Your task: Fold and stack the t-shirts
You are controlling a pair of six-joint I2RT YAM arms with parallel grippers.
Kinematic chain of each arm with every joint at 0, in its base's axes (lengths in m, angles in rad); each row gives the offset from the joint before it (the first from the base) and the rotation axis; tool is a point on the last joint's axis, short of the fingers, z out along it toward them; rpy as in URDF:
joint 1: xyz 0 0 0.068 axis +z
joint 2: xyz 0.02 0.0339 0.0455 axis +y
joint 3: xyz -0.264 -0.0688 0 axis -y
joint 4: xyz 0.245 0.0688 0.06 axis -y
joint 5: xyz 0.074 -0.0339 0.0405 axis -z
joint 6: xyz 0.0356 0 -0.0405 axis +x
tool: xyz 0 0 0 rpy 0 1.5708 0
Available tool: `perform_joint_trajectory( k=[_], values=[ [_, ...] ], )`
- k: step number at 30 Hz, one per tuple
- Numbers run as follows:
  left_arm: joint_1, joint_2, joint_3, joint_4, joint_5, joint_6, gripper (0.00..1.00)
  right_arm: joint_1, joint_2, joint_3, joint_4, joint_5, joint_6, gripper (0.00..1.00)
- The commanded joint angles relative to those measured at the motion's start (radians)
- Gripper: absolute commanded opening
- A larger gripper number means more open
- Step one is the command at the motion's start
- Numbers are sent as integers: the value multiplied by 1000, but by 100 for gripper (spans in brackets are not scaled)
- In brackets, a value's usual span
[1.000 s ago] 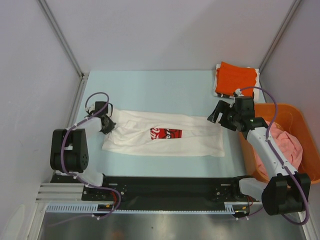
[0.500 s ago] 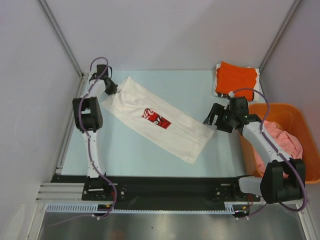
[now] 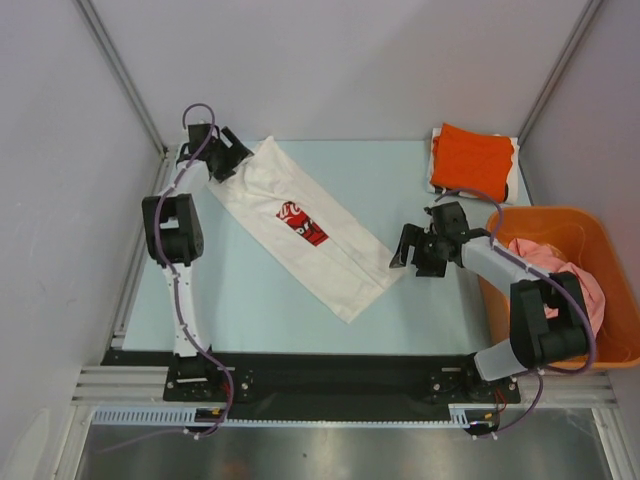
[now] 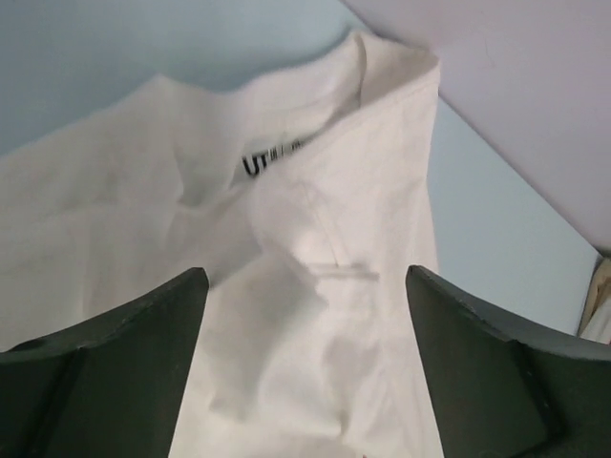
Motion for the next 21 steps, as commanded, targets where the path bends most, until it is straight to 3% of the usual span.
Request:
perform_joint_trajectory(
  k=[1,10,15,16,17,21],
  values=[
    [6,-242,-125,38,-2,39,91,-2,74,32,64,15,-42,85],
    [20,-730,-605,99,-62,-17,89,-4,245,64,142,9,-94,69],
    [22,-972,-886,127,-53,-62,88,-1,234,25,179,4,-77,34],
    [23,-1003,-920,125,-53,-67,88,2,220,12,183,3,-73,22],
    [23,-1040,-955,127,-51,-74,88,5,213,2,189,1,-71,15],
    [17,-1186,-1136,93,-38,-64,87,37,144,-95,200,7,-33,2]
  ],
)
